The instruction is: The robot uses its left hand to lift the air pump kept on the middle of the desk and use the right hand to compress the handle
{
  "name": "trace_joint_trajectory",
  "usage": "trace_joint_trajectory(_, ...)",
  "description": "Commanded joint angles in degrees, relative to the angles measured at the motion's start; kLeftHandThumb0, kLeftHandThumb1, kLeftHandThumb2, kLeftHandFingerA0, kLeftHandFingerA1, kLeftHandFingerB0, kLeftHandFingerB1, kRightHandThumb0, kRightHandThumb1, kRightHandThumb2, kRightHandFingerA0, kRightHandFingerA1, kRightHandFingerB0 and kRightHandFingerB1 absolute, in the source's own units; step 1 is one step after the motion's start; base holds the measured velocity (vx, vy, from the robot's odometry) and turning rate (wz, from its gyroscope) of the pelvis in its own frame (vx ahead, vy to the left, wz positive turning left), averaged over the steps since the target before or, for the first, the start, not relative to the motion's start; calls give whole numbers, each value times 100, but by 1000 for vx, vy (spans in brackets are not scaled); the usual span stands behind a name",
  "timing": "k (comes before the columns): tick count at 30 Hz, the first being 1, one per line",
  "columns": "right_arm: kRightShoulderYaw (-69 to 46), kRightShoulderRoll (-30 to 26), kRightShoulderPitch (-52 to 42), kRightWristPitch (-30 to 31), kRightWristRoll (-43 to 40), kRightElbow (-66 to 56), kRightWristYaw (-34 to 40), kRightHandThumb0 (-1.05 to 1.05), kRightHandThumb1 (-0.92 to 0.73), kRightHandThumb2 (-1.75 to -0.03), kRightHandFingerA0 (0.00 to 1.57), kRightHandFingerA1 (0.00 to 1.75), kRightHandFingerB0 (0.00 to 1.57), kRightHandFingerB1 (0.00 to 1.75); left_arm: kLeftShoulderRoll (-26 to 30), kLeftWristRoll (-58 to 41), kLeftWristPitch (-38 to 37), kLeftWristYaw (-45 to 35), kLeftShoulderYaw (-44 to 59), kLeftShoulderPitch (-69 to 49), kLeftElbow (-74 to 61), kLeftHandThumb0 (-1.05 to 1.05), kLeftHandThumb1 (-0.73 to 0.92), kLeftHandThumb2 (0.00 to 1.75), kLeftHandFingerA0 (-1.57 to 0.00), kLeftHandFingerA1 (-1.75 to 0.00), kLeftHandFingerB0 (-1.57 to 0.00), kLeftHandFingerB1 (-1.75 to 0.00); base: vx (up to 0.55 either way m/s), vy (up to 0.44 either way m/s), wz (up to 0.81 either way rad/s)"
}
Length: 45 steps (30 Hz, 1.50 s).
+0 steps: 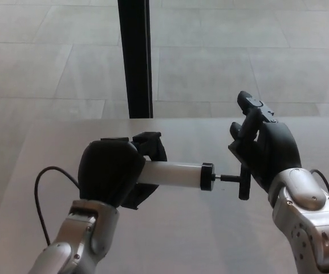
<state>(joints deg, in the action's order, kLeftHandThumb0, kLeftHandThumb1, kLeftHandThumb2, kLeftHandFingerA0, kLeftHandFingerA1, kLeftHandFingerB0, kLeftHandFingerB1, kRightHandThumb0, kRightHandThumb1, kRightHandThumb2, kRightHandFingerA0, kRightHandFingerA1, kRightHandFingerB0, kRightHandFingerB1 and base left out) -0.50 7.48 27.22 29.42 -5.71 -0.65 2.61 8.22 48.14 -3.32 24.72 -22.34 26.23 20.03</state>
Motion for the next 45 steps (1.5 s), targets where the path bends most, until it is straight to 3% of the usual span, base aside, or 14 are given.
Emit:
trace_joint_trajectory(1, 10, -28, 113, 159, 110, -50, 172, -100, -92, -130, 0, 14, 9, 14, -48, 165, 63, 336, -93, 199, 160, -14, 42, 118, -100, -165, -89, -136, 0, 0, 0)
trace_joint_trajectory(5, 31, -26, 110, 17, 150, 5, 172, -94, -92, -131, 0, 19, 6, 17, -218, 146, 301, 106, -132, 300, 65, -12, 49, 115, -101, -170, -84, -134, 0, 0, 0)
trace_joint_trajectory(6, 15, -8, 109, 21, 141, 8, 187, -95, -92, -131, 0, 18, 6, 16, -230, 212, 296, 196, -167, 334, 87, -18, 44, 110, -123, -134, -100, -116, 0, 0, 0)
trace_joint_trajectory(8, -17, 15, 119, 10, 139, 42, 224, -97, -92, -132, 0, 17, 7, 15, -369, 131, 413, 84, -150, 371, 47, -20, 49, 106, -106, -131, -92, -99, 0, 0, 0)
trace_joint_trajectory(23, -357, 309, 200, -191, -24, 230, 432, -97, -92, -133, 0, 14, 3, 11, -1297, -207, 812, 308, 99, 588, 236, -15, 47, 112, -103, -161, -95, -111, 0, 0, 0)
trace_joint_trajectory(24, -349, 319, 217, -177, 2, 228, 473, -98, -92, -133, 0, 13, 5, 11, -1391, -237, 786, 394, 103, 586, 295, -13, 48, 118, -126, -130, -98, -102, 0, 0, 0)
trace_joint_trajectory(31, -316, 313, 225, -228, 13, 240, 530, -98, -92, -133, 0, 13, 6, 10, -1378, -119, 723, 449, -66, 558, 364, -16, 52, 99, -106, -117, -93, -80, 0, 0, 0)
trace_joint_trajectory(33, -301, 312, 246, -223, 34, 247, 567, -98, -92, -133, 0, 13, 8, 13, -1333, -108, 689, 535, -89, 541, 390, -14, 47, 110, -110, -114, -94, -89, 0, 0, 0)
trace_joint_trajectory(34, -325, 231, 202, -388, 81, 228, 562, -93, -87, -129, 2, 22, 8, 22, -1244, -127, 804, 311, -93, 371, 277, -13, 46, 117, -125, -132, -96, -104, 0, 0, 0)
trace_joint_trajectory(35, -422, 194, 180, -410, 25, 153, 572, -97, -89, -129, 2, 16, 10, 19, -1139, -127, 833, 217, -115, 215, 211, -10, 45, 125, -106, -169, -93, -126, 0, 0, 0)
trace_joint_trajectory(39, -691, -49, 171, -291, -149, -55, 455, -97, -92, -130, 0, 13, 11, 17, -800, -16, 1021, -59, -243, -164, 107, -15, 48, 118, -103, -175, -84, -157, 0, 0, 0)
trace_joint_trajectory(43, -1032, -462, 267, -177, -196, -89, 363, -97, -92, -130, 0, 15, 6, 22, -292, 183, 1252, -782, -513, -506, -15, -26, 47, 117, -131, -146, -101, -125, 0, 0, 0)
trace_joint_trajectory(44, -1105, -606, 272, -215, -170, -80, 347, -92, -92, -92, 0, 27, 11, 28, -159, 245, 1376, -1180, -643, -557, -46, -23, 45, 116, -128, -143, -103, -125, 0, 0, 0)
trace_joint_trajectory(45, -1149, -690, 266, -235, -173, -69, 311, -93, -92, -91, 0, 26, 12, 28, -91, 240, 1528, -1577, -735, -567, -87, -22, 45, 115, -127, -140, -102, -123, 0, 0, 0)
